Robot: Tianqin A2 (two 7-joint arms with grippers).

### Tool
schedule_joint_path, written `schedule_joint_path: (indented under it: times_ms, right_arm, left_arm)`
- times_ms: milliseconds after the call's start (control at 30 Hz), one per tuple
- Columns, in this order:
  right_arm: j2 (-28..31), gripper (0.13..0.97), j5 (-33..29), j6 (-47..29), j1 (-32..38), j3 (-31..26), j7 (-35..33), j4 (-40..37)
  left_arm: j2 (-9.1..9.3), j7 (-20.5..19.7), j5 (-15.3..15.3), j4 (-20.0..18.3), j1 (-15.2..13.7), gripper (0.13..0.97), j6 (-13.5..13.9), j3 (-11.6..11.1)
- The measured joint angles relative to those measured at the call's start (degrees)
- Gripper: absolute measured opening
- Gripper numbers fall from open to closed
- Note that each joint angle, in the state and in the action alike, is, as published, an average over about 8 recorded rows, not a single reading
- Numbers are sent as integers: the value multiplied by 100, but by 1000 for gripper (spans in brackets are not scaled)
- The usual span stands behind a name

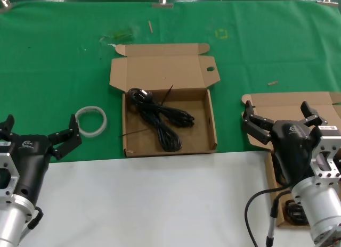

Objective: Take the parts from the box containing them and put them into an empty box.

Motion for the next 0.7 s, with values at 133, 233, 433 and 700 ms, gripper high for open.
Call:
schedule_joint_path:
  times_ms: [133,233,433,700]
  right_arm:
    - [0,966,0,0,0,0,0,0]
    - [0,966,0,0,0,0,0,0]
    - [0,966,0,0,0,0,0,0]
    - [0,966,0,0,0,0,0,0]
  left_arm:
    - [0,0,0,0,0,966,0,0]
    - [0,0,0,0,0,966,0,0]
    - [0,0,0,0,0,966,0,0]
    - [0,0,0,0,0,966,0,0]
